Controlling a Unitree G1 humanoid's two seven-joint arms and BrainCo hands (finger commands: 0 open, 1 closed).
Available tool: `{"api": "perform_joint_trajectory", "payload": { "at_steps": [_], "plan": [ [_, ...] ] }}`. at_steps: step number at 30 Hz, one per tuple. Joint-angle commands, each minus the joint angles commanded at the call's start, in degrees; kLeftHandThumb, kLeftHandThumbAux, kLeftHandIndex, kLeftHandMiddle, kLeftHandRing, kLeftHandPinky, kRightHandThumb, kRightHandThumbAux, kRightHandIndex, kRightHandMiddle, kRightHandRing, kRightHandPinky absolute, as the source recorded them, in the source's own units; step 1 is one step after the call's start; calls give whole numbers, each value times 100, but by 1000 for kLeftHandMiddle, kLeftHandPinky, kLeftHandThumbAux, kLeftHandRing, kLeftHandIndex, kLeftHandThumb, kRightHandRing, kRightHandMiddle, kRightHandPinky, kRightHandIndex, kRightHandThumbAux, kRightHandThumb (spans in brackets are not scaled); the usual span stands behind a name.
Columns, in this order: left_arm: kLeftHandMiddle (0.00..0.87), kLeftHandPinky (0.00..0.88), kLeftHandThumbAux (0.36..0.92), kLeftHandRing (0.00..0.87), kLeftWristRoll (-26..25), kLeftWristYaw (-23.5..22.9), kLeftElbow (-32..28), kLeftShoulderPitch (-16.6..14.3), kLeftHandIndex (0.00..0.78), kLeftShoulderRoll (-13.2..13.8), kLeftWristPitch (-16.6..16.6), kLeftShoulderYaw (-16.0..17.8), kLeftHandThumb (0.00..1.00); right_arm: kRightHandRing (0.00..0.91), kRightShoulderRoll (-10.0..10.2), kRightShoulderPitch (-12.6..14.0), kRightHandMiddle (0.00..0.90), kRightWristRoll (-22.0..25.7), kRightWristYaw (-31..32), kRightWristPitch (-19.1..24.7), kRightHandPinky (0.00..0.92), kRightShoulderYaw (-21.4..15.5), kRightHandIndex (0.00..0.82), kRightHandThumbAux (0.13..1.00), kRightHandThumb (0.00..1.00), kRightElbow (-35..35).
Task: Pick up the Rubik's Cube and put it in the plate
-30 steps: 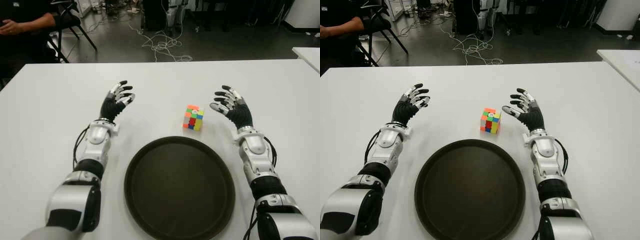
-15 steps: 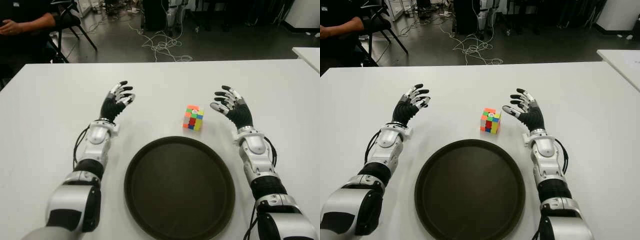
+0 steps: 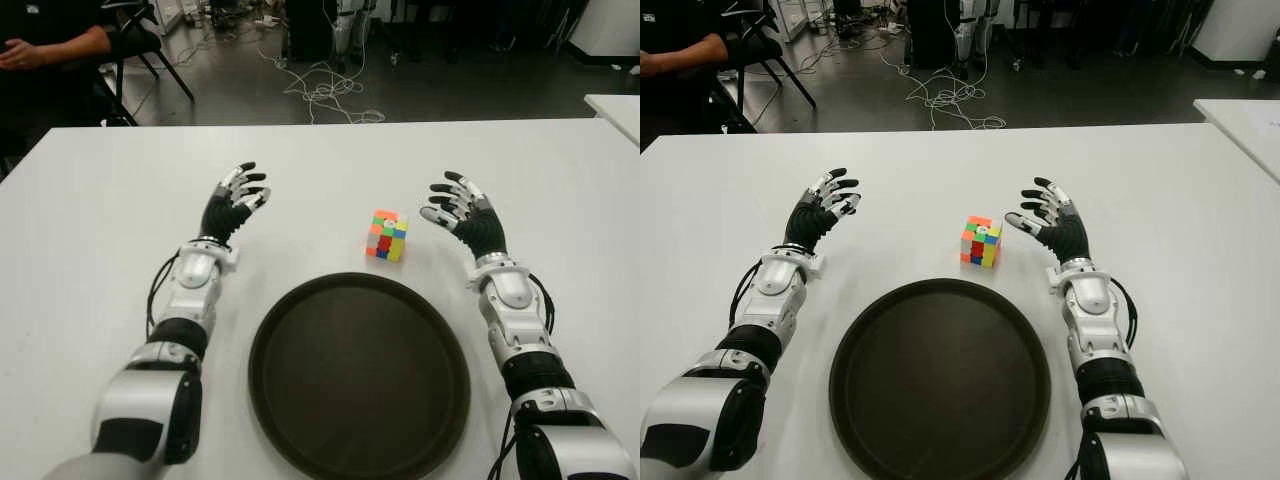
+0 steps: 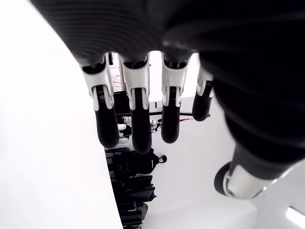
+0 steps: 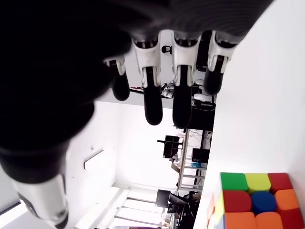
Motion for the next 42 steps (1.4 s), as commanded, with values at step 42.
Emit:
{"api": "perform_joint_trajectory", "payload": {
  "at_steps": [42],
  "plan": [
    [249, 308, 647, 271, 49, 46, 47, -5, 163, 9, 4, -27, 138, 300, -313, -2079, 266, -974, -959, -1064, 351, 425, 189, 779, 0, 1691]
  ]
}}
